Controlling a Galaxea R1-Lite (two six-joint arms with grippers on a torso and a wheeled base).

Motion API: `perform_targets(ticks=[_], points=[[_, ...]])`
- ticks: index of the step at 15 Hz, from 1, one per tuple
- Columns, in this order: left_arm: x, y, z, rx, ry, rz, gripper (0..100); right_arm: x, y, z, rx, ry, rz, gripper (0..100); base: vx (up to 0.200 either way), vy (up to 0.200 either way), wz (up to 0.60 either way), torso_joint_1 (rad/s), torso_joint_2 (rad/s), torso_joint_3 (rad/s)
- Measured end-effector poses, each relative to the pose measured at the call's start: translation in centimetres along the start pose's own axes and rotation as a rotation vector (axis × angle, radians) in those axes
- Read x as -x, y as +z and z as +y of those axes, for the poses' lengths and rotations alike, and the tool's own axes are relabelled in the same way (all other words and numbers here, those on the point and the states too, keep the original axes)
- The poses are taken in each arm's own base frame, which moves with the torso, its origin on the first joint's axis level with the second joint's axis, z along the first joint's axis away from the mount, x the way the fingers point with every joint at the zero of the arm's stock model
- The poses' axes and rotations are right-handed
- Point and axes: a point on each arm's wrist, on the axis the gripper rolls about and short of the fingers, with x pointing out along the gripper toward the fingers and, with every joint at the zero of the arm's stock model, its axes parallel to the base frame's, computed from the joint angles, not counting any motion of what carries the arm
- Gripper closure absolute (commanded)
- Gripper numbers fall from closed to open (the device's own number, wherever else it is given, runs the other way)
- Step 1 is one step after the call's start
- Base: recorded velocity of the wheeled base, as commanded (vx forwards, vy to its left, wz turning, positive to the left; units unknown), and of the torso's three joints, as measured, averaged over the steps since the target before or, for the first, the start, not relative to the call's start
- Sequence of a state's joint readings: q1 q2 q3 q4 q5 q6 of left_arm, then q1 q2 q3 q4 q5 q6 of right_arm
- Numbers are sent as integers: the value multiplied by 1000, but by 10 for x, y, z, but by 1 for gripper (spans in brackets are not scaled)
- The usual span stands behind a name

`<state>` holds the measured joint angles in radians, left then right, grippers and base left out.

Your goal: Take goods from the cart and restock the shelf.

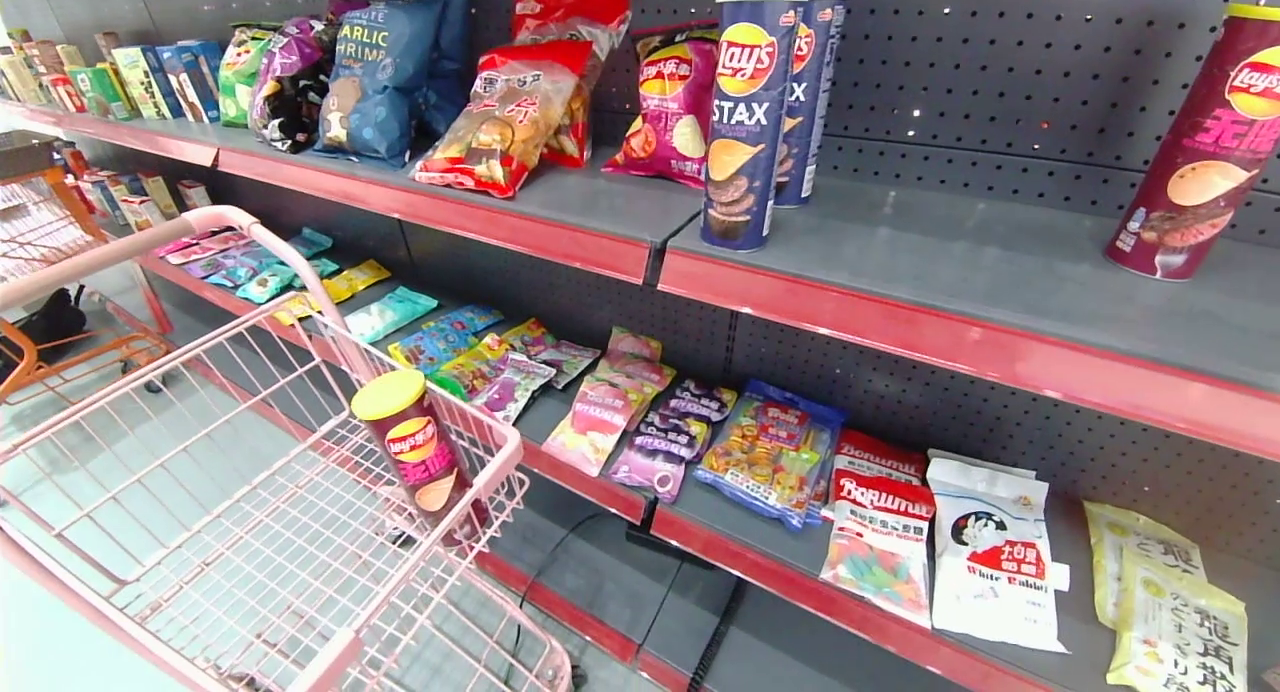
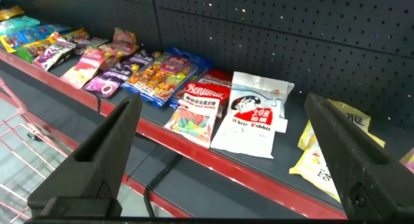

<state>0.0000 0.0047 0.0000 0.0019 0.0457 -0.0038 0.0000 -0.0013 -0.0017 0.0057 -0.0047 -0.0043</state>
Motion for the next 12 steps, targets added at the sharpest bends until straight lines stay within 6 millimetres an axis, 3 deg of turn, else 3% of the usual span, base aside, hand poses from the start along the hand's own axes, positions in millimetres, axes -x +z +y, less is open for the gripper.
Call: perform_targets(ticks=[5,7,9,12], points=[[0,4,0,-12,13,-6,0,0,0,0,0,-1,-1,0,0,0,0,0,0,0],[3,34,0,32,-16,-72,0,0,0,0,0,-1,-1,0,0,0,0,0,0,0],[-3,80,0,106,-47,-98,0,0,0,0,0,-1,0,0,0,0,0,0,0,0],[-45,128,-4,70,-70,9,0,0,0,0,0,-3,0,0,0,0,0,0,0,0]])
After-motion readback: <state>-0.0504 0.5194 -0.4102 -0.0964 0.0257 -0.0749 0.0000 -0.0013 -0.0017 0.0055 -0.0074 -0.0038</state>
